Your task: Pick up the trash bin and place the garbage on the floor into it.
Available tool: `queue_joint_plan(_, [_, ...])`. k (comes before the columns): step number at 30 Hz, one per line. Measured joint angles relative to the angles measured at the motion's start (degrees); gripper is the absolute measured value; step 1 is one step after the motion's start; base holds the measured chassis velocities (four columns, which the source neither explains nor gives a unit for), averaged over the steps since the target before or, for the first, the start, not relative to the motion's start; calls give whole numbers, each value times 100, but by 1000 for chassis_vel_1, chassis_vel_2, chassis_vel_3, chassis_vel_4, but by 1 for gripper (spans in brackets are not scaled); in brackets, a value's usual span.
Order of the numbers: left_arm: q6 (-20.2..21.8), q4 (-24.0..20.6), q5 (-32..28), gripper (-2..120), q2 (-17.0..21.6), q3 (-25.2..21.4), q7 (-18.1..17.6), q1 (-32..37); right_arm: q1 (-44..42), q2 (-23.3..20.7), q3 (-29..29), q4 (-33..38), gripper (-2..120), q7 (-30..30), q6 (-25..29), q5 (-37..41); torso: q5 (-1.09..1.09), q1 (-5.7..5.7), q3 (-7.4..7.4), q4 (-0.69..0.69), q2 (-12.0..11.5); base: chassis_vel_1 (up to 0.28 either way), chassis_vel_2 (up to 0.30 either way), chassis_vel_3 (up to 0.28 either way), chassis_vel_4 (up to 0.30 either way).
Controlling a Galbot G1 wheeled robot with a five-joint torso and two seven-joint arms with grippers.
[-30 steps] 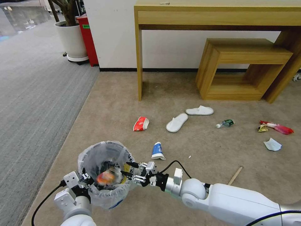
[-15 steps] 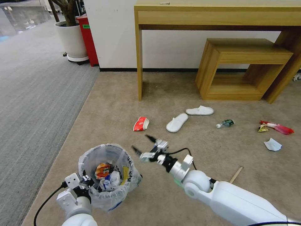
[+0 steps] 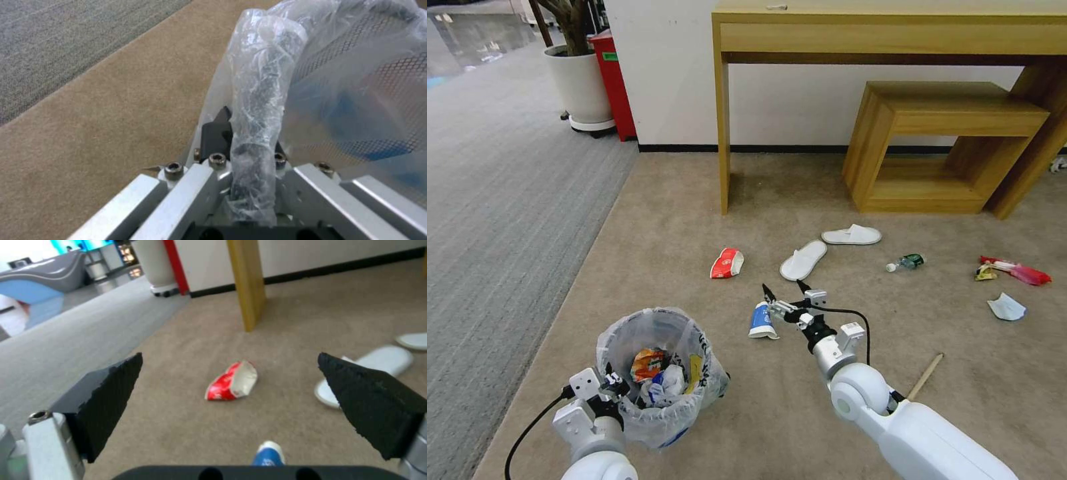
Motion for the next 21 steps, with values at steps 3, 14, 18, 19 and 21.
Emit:
queue_joint_plan(3, [0, 0, -23, 0, 0, -1, 0, -9, -141, 120, 127, -64, 100, -21, 8, -57, 0, 0, 0, 0, 0, 0, 0, 0, 0])
queue_joint_plan(14, [0, 45, -69, 0, 22, 34, 2, -72, -604, 622, 559, -286, 100, -3, -89, -383, 0, 0, 0, 0, 0, 0, 0, 0, 0])
queue_joint_plan(18, [16, 31, -73, 0, 50, 37, 2, -59, -646, 643, 580, -298, 100, 62, -187, -379, -1, 0, 0, 0, 0, 0, 0, 0, 0])
queue_joint_plan(19, [30, 2, -82, 0, 71, 36, 2, -46, -646, 674, 582, -314, 100, 131, -277, -372, -1, 0, 0, 0, 0, 0, 0, 0, 0])
queue_joint_plan(21, [48, -66, -101, 0, 112, 30, 2, -10, -626, 756, 574, -370, 100, 222, -407, -346, -1, 0, 0, 0, 0, 0, 0, 0, 0])
